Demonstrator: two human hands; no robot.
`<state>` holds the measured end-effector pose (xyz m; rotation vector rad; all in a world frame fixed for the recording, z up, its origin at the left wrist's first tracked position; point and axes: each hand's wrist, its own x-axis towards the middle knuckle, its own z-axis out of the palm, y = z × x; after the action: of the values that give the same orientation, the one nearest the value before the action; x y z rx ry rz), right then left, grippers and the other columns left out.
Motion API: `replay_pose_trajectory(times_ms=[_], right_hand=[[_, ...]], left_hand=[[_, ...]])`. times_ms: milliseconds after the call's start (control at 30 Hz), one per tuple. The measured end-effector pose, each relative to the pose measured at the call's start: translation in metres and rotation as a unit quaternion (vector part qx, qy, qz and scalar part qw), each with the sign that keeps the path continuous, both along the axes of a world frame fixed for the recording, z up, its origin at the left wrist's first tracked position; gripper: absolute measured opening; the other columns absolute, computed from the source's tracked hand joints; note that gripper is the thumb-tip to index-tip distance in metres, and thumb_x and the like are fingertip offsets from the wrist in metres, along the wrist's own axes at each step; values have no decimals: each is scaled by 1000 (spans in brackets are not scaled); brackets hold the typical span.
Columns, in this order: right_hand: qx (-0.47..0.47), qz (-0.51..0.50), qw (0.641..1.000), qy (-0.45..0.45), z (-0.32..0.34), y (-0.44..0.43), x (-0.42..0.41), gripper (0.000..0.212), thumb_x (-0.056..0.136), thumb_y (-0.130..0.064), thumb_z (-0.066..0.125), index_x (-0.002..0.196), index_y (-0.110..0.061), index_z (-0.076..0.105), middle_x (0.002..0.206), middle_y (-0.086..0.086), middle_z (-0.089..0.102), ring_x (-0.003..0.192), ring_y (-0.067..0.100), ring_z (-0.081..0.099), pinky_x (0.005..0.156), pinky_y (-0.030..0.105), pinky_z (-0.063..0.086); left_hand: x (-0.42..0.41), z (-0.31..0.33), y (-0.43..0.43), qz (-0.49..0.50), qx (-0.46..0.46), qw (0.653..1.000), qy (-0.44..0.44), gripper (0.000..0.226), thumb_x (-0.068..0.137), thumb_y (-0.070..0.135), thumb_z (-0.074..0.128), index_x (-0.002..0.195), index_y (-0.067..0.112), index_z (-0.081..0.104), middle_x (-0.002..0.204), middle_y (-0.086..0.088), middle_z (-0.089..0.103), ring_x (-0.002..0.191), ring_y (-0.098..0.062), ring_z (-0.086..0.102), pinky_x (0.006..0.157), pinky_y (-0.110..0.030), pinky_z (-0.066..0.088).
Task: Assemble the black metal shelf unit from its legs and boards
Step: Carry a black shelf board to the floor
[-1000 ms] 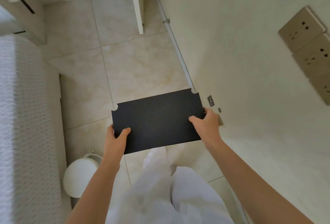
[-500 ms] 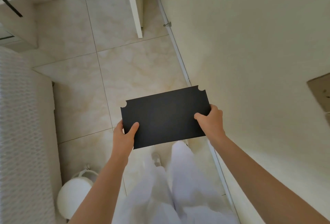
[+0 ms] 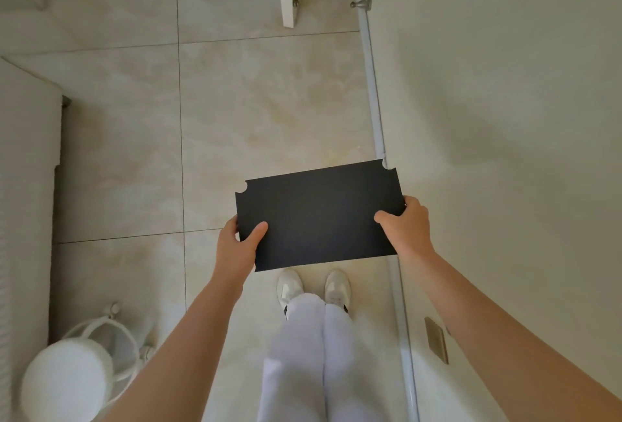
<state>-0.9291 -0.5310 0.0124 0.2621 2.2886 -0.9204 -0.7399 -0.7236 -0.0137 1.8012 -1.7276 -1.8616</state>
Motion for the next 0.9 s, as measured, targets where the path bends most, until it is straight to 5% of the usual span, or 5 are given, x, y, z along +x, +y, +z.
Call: replay_pose_trajectory(times_ms=[200, 300, 500, 633, 900], right_hand=[[7, -12, 1000, -22, -155, -19, -25, 34, 82, -12, 71, 112, -10, 55, 102, 2, 58, 91, 24, 60, 62, 24, 45], [9, 0, 1000, -27, -235, -24, -31, 44, 81, -15, 75, 120, -7, 57, 113, 7, 61, 88, 21, 59, 60, 20, 45], [19, 21, 999, -43, -375, -36, -43, 59, 83, -19, 76, 135, -7, 50, 130, 13, 55, 112, 30, 58, 95, 43, 52], [10, 20, 999, -50, -436, -44, -55, 60, 84, -18, 76, 135, -5, 49, 131, 13, 55, 115, 29, 58, 98, 42, 51], [12, 29, 999, -31, -486, -46, -72, 57, 84, -16, 76, 134, -8, 50, 130, 9, 58, 118, 28, 57, 97, 39, 49]], left_hand=[[-25, -154, -16, 5, 18, 1000, -7, 45, 98, 26, 64, 140, 23, 49, 105, 24, 57, 89, 3, 58, 53, -8, 46], [-32, -234, -23, 1, 24, 1000, -17, 41, 98, 24, 64, 138, 21, 51, 105, 22, 59, 90, 1, 60, 52, -8, 47], [-46, -370, -39, -12, 28, 999, -35, 43, 98, 21, 63, 139, 18, 51, 103, 23, 57, 89, 2, 58, 57, -10, 45], [-59, -428, -49, -26, 33, 998, -39, 38, 98, 19, 63, 134, 23, 52, 103, 23, 58, 88, 3, 58, 49, -6, 46], [-74, -482, -57, -50, 37, 997, -33, 32, 97, 13, 64, 124, 29, 56, 105, 23, 62, 90, 4, 62, 59, -9, 49]])
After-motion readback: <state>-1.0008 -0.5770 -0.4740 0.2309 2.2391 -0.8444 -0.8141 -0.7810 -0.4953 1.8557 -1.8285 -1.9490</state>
